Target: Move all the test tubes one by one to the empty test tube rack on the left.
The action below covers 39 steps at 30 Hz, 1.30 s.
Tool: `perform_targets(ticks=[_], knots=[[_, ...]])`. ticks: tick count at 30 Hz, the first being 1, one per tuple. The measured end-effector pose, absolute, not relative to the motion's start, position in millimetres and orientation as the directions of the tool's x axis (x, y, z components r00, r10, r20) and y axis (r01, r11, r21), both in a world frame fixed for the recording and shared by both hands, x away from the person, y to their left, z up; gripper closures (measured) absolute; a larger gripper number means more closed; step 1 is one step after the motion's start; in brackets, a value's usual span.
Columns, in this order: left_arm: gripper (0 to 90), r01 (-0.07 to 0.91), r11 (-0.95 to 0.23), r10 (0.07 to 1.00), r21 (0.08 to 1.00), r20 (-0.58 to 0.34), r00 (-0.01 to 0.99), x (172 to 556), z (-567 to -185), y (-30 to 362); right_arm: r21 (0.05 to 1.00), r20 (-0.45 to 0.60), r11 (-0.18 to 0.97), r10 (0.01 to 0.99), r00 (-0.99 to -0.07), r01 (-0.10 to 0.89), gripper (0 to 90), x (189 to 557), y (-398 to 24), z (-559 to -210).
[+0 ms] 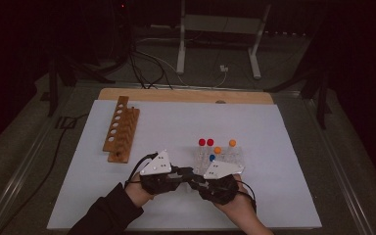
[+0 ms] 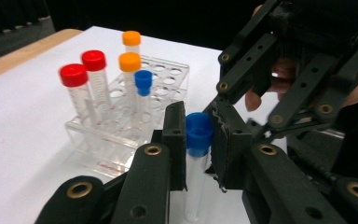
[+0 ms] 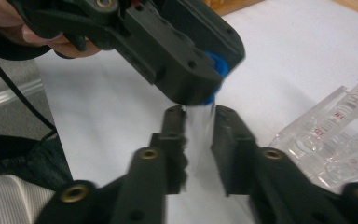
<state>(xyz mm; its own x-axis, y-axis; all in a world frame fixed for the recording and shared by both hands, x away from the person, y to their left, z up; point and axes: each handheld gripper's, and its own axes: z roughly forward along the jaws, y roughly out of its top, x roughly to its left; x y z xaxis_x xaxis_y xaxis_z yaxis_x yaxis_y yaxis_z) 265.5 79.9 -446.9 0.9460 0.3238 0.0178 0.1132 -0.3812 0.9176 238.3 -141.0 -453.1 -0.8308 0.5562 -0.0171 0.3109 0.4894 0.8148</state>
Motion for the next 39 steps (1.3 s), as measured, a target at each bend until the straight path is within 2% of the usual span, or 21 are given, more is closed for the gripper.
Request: perform_targets(ticks=[6, 7, 11, 14, 18, 19, 22, 28, 31, 39], knots=[[78.0, 0.116, -0.371, 0.371, 0.921, 0.032, 0.928, 271, -438, 95, 0.846, -0.013, 0.442, 0.573, -0.819, 0.297, 56.8, 238, -154, -452], [78.0, 0.116, -0.371, 0.371, 0.921, 0.032, 0.928, 271, -438, 95, 0.846, -0.013, 0.442, 0.573, -0.819, 0.297, 56.8, 238, -154, -452], [78.0, 0.122, -0.368, 0.406, 0.922, 0.042, 0.913, 278, -431, 109, 0.874, -0.003, 0.393, 0.594, -0.805, 0.287, 42.4, 238, -165, -449], [78.0, 0.130, -0.370, 0.434, 0.920, 0.048, 0.900, 284, -426, 119, 0.882, -0.002, 0.377, 0.602, -0.798, 0.282, 38.0, 237, -168, -447], [78.0, 0.146, -0.370, 0.474, 0.918, 0.051, 0.879, 293, -422, 131, 0.898, -0.006, 0.349, 0.619, -0.785, 0.268, 25.3, 235, -174, -443], [78.0, 0.150, -0.367, 0.484, 0.918, 0.051, 0.873, 296, -421, 133, 0.898, -0.006, 0.349, 0.619, -0.785, 0.268, 25.3, 235, -174, -443], [78.0, 0.159, -0.368, 0.510, 0.916, 0.056, 0.858, 304, -418, 141, 0.906, -0.007, 0.330, 0.639, -0.769, 0.266, 13.1, 235, -175, -441], [78.0, 0.169, -0.365, 0.550, 0.916, 0.066, 0.832, 320, -407, 153, 0.914, -0.002, 0.309, 0.654, -0.757, 0.264, 6.7, 235, -177, -439], [78.0, 0.171, -0.361, 0.568, 0.917, 0.071, 0.820, 326, -402, 158, 0.919, 0.012, 0.289, 0.659, -0.752, 0.267, 0.0, 235, -180, -438], [78.0, 0.197, -0.352, 0.623, 0.915, 0.072, 0.779, 342, -396, 172, 0.936, 0.043, 0.241, 0.642, -0.766, 0.255, 0.0, 235, -187, -435]])
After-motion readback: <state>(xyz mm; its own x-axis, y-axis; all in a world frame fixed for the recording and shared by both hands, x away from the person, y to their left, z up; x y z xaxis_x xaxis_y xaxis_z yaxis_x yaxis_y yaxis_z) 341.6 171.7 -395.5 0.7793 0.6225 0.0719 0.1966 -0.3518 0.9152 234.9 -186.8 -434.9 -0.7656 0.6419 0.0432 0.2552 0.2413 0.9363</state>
